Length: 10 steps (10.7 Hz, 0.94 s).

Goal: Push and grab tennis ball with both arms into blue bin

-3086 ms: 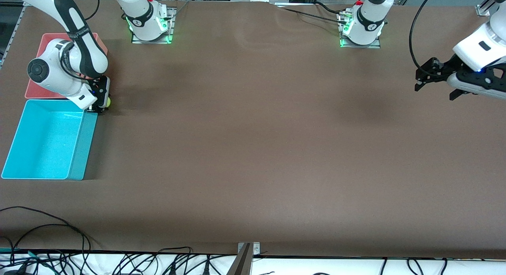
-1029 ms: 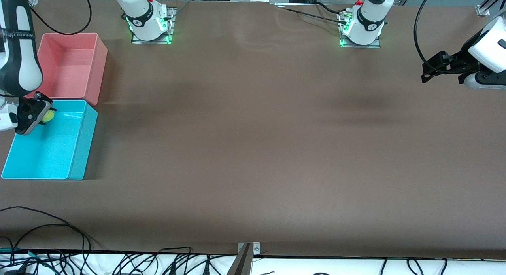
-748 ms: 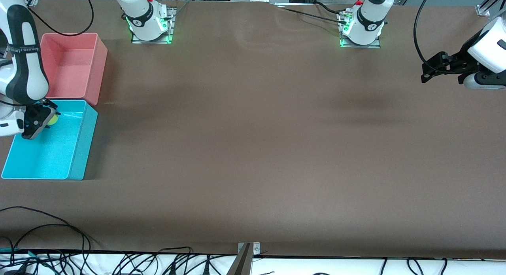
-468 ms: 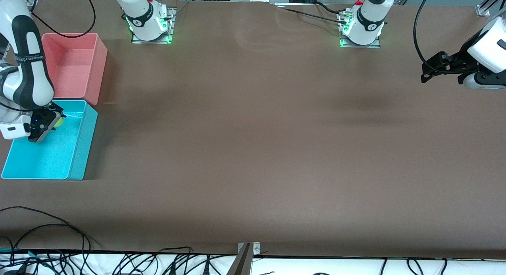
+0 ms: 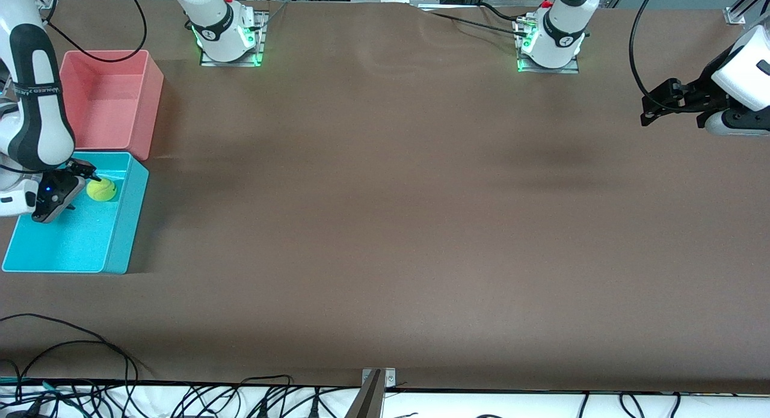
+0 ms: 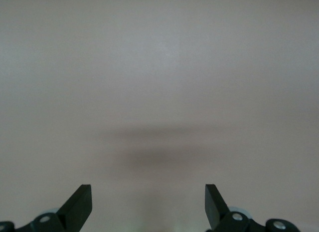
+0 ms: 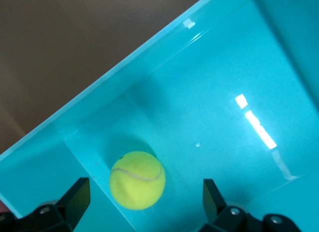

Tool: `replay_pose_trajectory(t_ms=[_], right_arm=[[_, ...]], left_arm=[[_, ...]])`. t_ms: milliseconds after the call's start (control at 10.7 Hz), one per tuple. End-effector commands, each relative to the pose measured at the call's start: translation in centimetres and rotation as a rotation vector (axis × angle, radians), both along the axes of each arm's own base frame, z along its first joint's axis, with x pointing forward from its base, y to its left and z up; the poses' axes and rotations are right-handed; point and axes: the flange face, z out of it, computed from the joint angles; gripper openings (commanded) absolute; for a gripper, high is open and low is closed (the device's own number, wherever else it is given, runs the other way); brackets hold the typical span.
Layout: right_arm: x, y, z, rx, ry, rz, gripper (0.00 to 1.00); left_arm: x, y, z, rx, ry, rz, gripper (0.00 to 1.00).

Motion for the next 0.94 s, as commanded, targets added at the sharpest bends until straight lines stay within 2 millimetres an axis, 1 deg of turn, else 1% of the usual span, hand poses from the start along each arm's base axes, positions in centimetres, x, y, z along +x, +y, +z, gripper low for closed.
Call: replay_pose_trajectory(t_ms=[0, 94, 187, 281, 374, 468, 561, 748, 842], right_arm=[[2.5, 0.9, 3.9, 0.011, -0.07, 0.102, 1.0], [2.8, 1.3, 5.5, 0.043, -0.074, 0.123, 1.0], [3.8, 2.0, 8.0, 0.108, -0.073, 0.094, 1.0], [4.2, 2.6, 9.8, 0.157, -0.053, 0.06, 1.0], [4.4, 3.1, 10.9, 0.179, -0.027, -0.007, 1.0], [4.1, 3.7, 11.9, 0.194, 0.003, -0.051, 1.0], [3.9, 4.5, 13.4, 0.205, 0.006, -0.087, 1.0], [3.4, 7.6, 17.1, 0.208, 0.01, -0.183, 1.0], [2.8, 9.1, 18.3, 0.214, 0.045, -0.242, 1.0]], left_arm=[[0.3, -0.2, 0.6, 0.03, -0.001, 0.002, 1.0], [0.3, -0.2, 0.6, 0.03, -0.001, 0.002, 1.0], [0.3, -0.2, 0.6, 0.03, 0.001, 0.002, 1.0], [0.3, -0.2, 0.6, 0.03, 0.001, 0.002, 1.0], [0.3, -0.2, 0.6, 0.03, -0.001, 0.002, 1.0], [0.3, -0.2, 0.6, 0.03, 0.001, 0.002, 1.0], [0.3, -0.2, 0.6, 0.03, 0.001, 0.002, 1.0], [0.3, -0.3, 0.6, 0.03, 0.001, 0.0, 1.0], [0.3, -0.3, 0.6, 0.03, 0.001, 0.0, 1.0]])
